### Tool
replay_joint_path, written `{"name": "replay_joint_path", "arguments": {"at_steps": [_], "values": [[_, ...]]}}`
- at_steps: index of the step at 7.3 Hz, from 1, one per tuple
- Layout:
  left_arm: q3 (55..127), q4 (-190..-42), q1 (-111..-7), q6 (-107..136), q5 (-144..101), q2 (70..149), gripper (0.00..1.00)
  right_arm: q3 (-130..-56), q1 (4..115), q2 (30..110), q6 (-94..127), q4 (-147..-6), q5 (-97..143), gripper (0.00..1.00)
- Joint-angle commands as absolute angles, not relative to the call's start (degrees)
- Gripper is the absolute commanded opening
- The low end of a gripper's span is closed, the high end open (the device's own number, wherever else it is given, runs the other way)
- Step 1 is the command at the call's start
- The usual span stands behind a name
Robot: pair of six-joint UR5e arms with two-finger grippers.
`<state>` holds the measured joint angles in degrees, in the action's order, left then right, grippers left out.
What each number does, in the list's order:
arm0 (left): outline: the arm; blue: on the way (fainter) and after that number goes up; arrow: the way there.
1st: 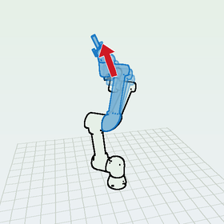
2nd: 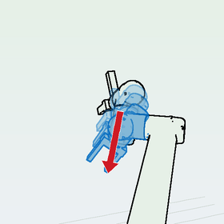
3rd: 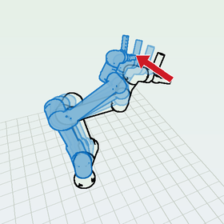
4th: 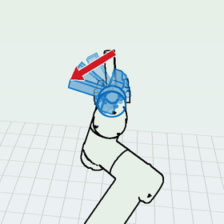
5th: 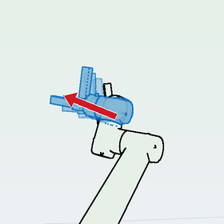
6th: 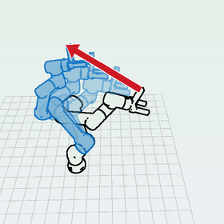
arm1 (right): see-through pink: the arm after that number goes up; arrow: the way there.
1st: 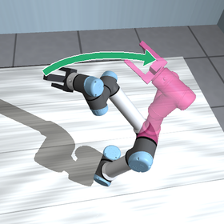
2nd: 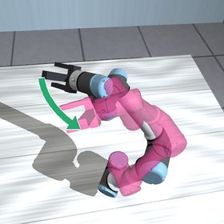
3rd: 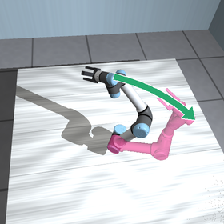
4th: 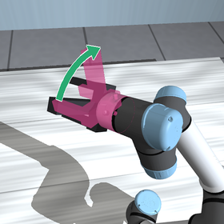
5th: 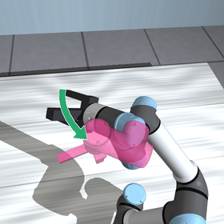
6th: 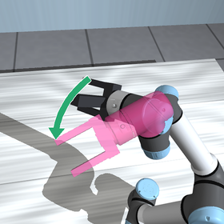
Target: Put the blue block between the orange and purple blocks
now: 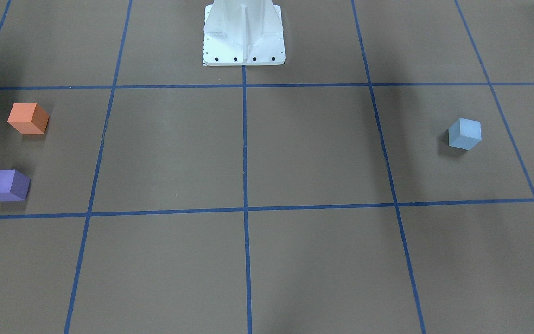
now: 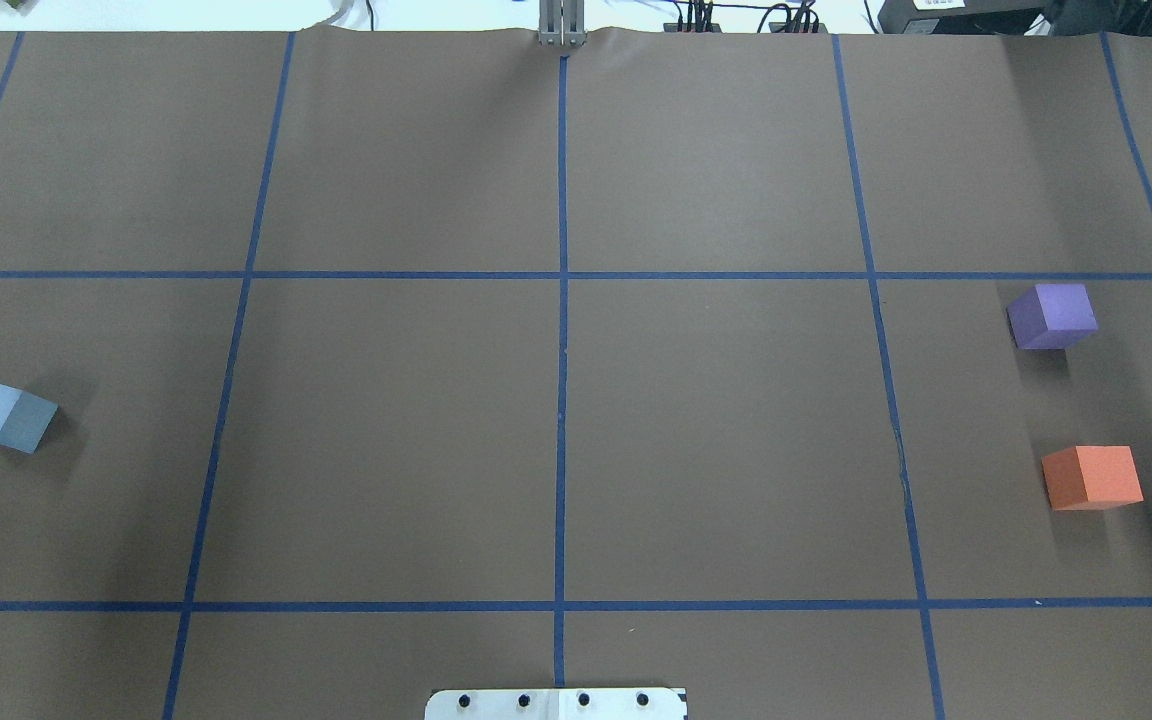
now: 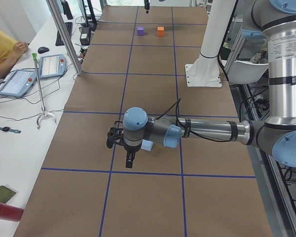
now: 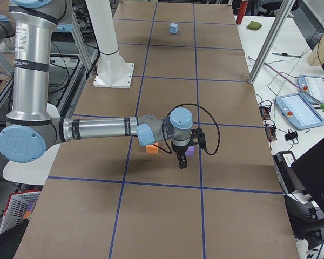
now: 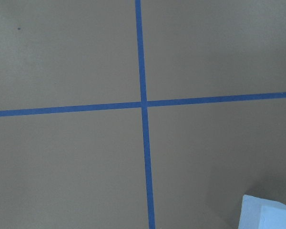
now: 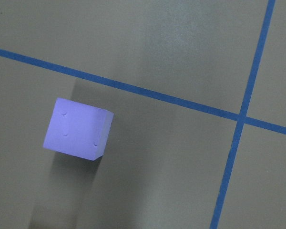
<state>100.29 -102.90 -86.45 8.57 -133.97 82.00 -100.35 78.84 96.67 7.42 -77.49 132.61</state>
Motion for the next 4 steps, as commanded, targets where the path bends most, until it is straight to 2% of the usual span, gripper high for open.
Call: {"name": "replay_joint_path", "arguments": {"at_steps": [1,4], "values": [[100.89,-103.96,-86.31,8.44,-134.55,81.83,1.0,-105.42,82.5,97.46,7.38,-84.75,134.11,1.0],[100.64,-106.61,-83.16,8.52,-134.91,80.51,1.0,-106.35,82.35,99.31,6.77,-84.9,133.77,1.0]]}}
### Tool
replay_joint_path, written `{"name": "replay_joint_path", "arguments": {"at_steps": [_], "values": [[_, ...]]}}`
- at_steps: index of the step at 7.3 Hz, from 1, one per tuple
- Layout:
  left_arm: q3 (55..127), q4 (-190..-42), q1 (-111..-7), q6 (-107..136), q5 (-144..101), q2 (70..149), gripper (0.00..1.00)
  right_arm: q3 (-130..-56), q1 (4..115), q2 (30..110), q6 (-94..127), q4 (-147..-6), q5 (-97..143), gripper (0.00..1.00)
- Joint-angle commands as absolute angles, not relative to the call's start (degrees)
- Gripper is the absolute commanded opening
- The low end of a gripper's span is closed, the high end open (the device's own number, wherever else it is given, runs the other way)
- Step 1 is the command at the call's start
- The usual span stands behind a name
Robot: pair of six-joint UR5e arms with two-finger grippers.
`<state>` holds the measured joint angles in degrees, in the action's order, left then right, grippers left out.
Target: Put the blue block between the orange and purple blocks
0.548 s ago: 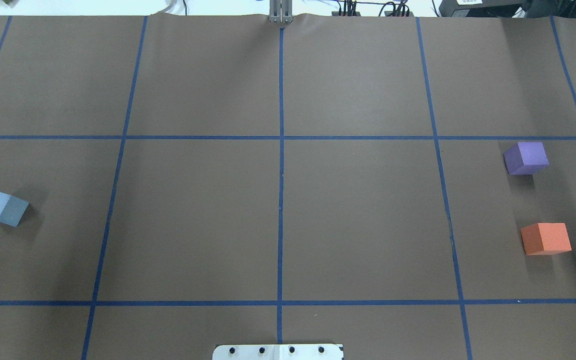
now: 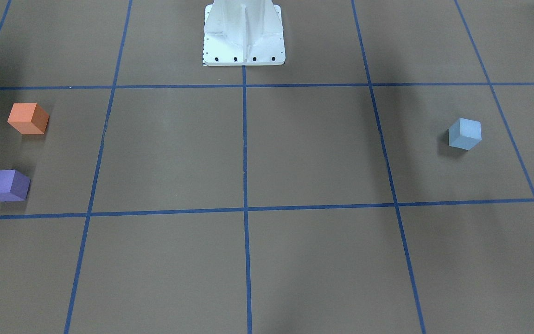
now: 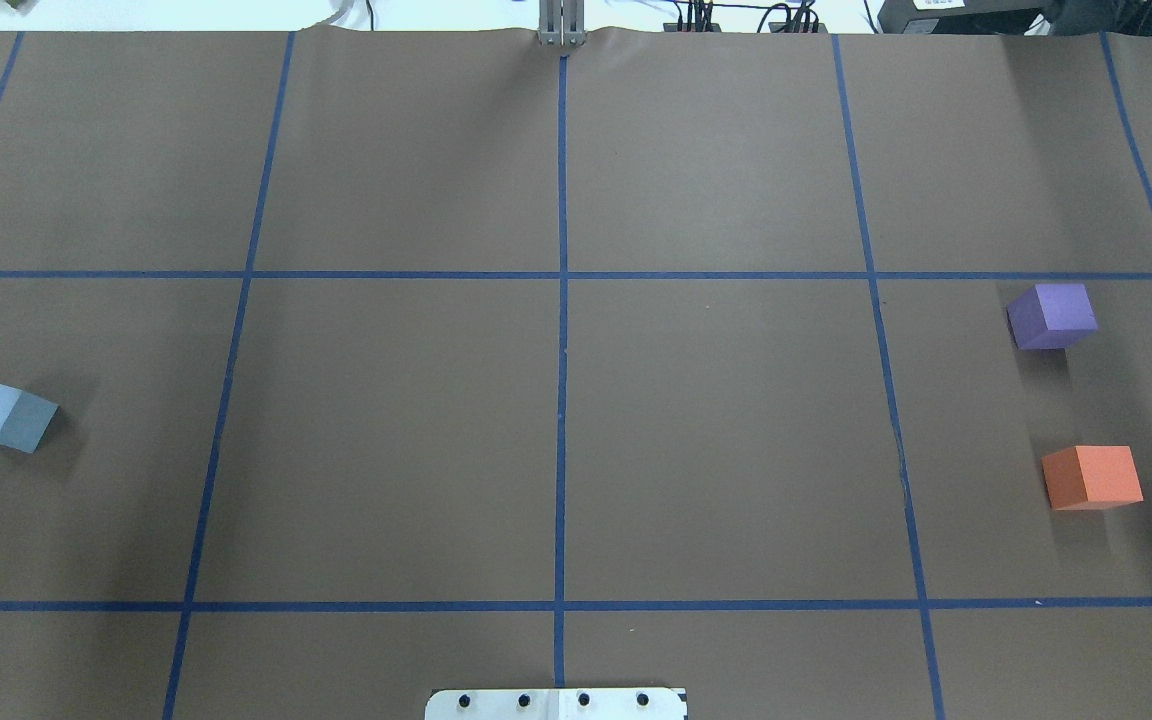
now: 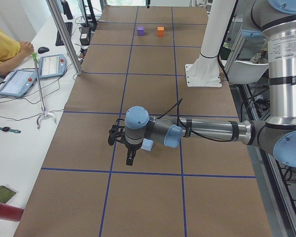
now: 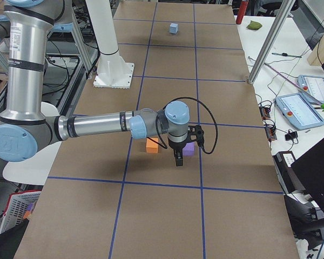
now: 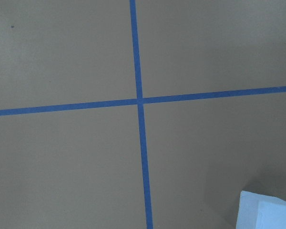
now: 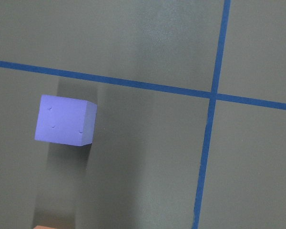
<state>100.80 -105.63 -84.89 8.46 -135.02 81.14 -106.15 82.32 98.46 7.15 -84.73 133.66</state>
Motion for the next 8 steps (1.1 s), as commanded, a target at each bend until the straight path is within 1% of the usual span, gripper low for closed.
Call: {"name": "replay_joint_path", "arguments": {"at_steps": [1,3,5,6,8], "values": [[100.72,-106.61,-81.14,10.0,-135.0,80.33,1.0,-106.26,82.35,99.4,6.68,-84.82,133.94,1.0],[100.72,-112.9,-72.55,15.26,-133.6,80.86,1.0,-106.17,82.27,99.4,6.68,-84.73,134.21,1.0],[100.72,-115.75,-61.67,18.8,-125.13,81.12,1.0,-106.08,82.18,99.4,6.68,-84.81,134.21,1.0],[100.64,-117.14,-58.74,19.68,-123.15,81.12,1.0,-106.0,82.0,99.4,6.77,-84.73,134.3,1.0],[100.2,-117.33,-56.35,20.73,-123.92,81.21,1.0,-106.0,81.83,99.32,6.77,-84.73,134.47,1.0]]}}
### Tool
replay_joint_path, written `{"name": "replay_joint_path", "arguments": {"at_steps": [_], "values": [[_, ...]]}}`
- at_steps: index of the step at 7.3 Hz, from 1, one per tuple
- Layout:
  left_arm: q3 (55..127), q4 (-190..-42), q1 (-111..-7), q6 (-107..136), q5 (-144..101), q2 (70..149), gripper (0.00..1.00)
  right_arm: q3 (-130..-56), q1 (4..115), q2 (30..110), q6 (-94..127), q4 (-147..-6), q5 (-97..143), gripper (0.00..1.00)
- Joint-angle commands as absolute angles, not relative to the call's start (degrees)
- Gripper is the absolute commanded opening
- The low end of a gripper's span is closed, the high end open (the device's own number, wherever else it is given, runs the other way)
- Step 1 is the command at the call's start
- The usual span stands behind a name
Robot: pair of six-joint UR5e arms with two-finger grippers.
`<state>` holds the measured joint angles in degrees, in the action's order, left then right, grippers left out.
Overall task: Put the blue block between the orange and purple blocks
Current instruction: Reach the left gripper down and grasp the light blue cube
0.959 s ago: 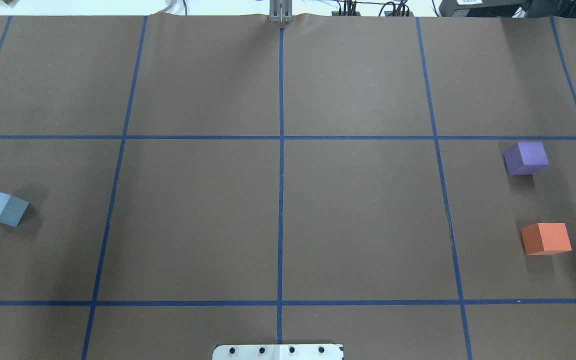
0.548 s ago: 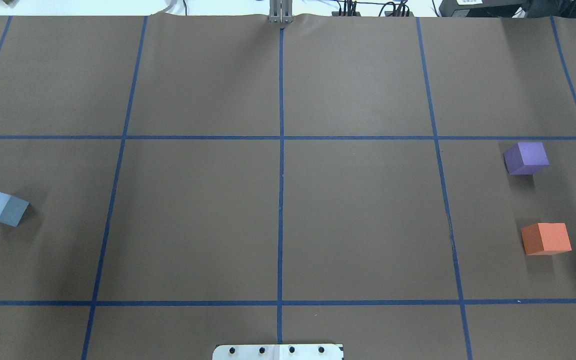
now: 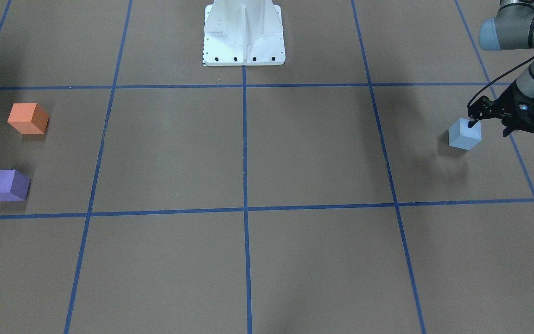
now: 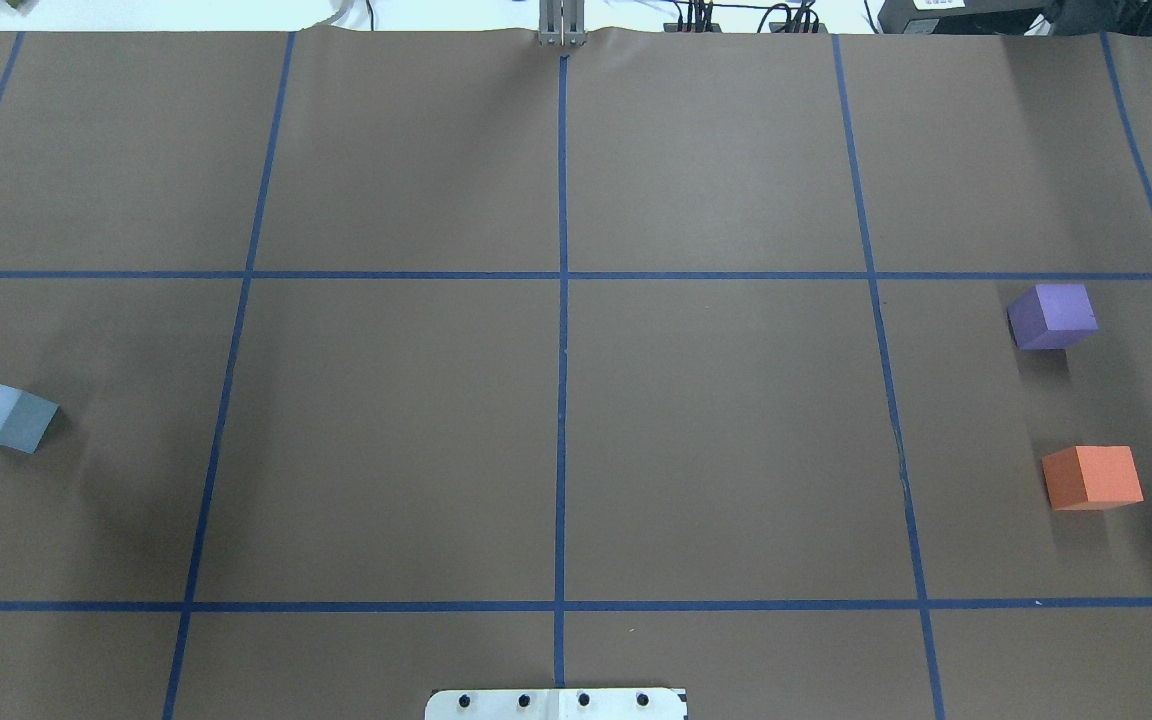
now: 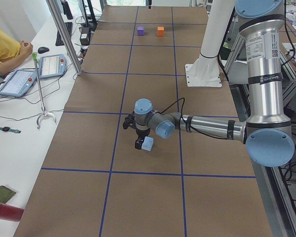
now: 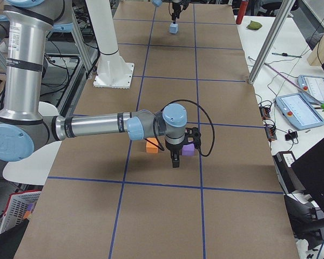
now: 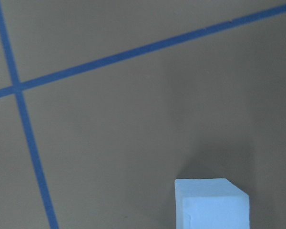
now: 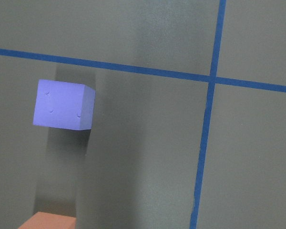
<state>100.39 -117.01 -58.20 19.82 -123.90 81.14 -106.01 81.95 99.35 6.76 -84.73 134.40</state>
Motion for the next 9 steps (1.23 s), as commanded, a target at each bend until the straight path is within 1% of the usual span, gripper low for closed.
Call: {"name": "replay_joint_path", "arguments": {"at_steps": [1,3,4,5,7,8,9], "values": [[99.93,-117.25,-54.34,24.05,-123.84,81.21,1.0,-106.0,81.83,99.32,6.77,-84.73,134.56,1.0],[98.71,-117.25,-52.56,24.78,-123.58,81.56,1.0,-105.56,81.48,99.32,6.86,-84.73,134.56,1.0],[96.09,-117.33,-52.56,24.79,-123.75,83.48,1.0,-105.56,81.3,99.32,6.86,-84.73,134.56,1.0],[95.54,-117.33,-52.56,24.79,-123.49,84.28,1.0,-105.56,81.12,99.32,6.86,-84.73,134.56,1.0],[96.58,-117.33,-52.56,30.36,-124.1,86.12,0.01,-105.56,80.86,99.32,6.94,-84.73,134.56,1.0],[99.12,-116.2,-51.86,38.85,-127.58,90.57,0.0,-105.56,80.86,99.32,6.94,-84.73,134.65,1.0],[99.84,-116.1,-49.94,46.85,-130.31,95.92,0.0,-105.56,80.77,99.23,6.94,-84.73,134.65,1.0]]}}
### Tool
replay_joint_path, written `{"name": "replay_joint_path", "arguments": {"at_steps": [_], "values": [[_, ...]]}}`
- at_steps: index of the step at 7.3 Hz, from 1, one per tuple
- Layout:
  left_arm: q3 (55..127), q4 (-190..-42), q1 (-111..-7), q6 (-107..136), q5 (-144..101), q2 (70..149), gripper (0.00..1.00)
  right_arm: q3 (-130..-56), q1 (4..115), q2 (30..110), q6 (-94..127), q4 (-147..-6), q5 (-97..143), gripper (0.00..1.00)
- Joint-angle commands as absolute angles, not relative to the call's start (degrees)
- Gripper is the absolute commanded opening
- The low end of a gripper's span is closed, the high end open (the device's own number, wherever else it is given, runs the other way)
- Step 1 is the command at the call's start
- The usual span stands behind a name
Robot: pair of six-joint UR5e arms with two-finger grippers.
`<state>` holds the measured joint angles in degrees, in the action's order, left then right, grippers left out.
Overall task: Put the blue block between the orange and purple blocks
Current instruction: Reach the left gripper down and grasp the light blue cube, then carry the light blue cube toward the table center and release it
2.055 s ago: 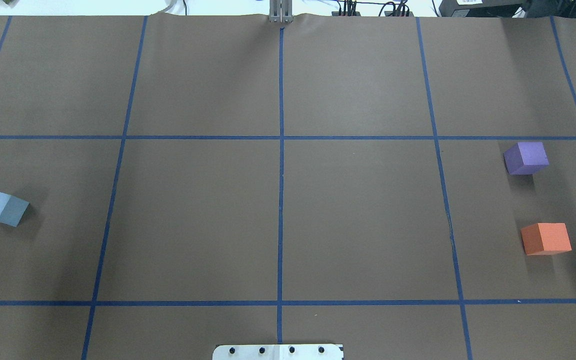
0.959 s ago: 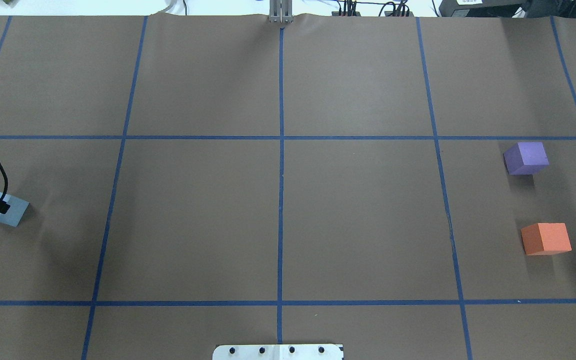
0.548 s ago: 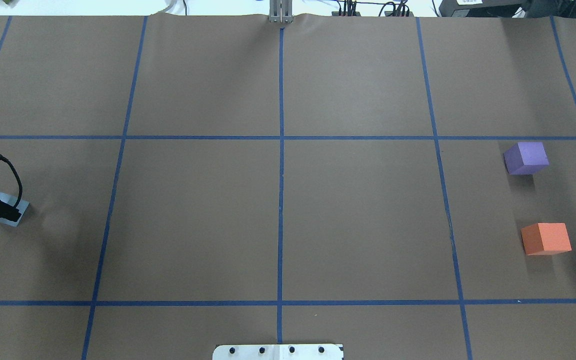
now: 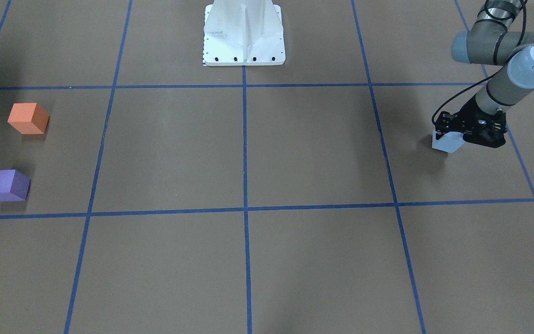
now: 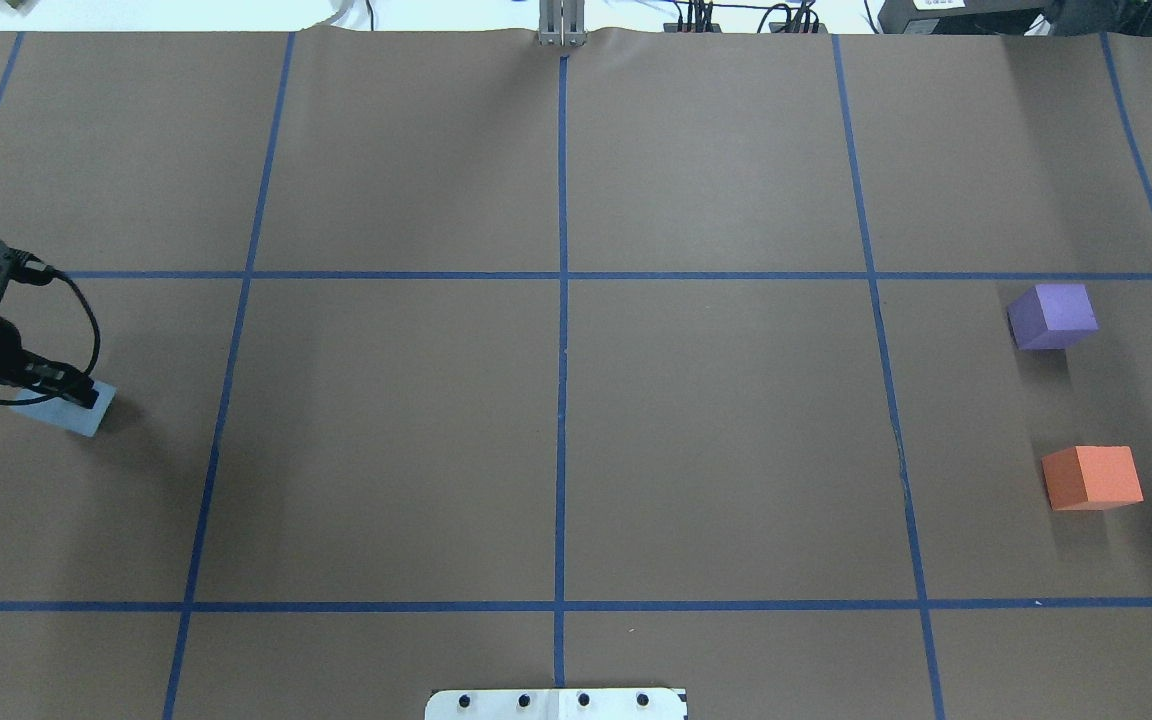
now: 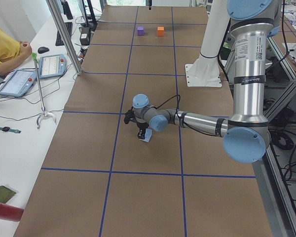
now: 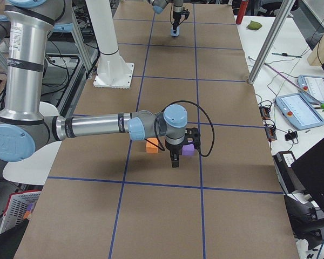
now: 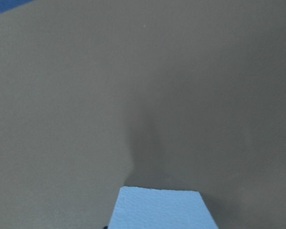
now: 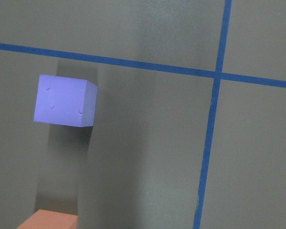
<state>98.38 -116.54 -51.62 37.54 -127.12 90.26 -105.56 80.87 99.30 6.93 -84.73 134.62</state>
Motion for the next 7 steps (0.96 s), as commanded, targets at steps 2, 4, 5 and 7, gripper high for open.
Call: {"name": "replay_joint_path", "arguments": {"at_steps": [2,4,5,7], "values": [[98.71,-116.02,-38.83,65.91,-129.91,108.65,0.0,-105.03,79.9,99.14,7.12,-84.73,134.65,1.0],[93.29,-115.49,-33.34,75.2,-126.68,121.14,0.0,-103.37,79.81,98.53,6.94,-84.46,134.56,1.0],[84.64,-115.49,-29.05,79.24,-120.04,131.29,0.0,-103.19,79.46,98.09,6.94,-84.46,134.47,1.0],[68.95,-115.23,-26.9,83.84,-117.86,146.2,0.0,-103.1,79.28,97.56,7.12,-84.46,134.47,1.0]]}}
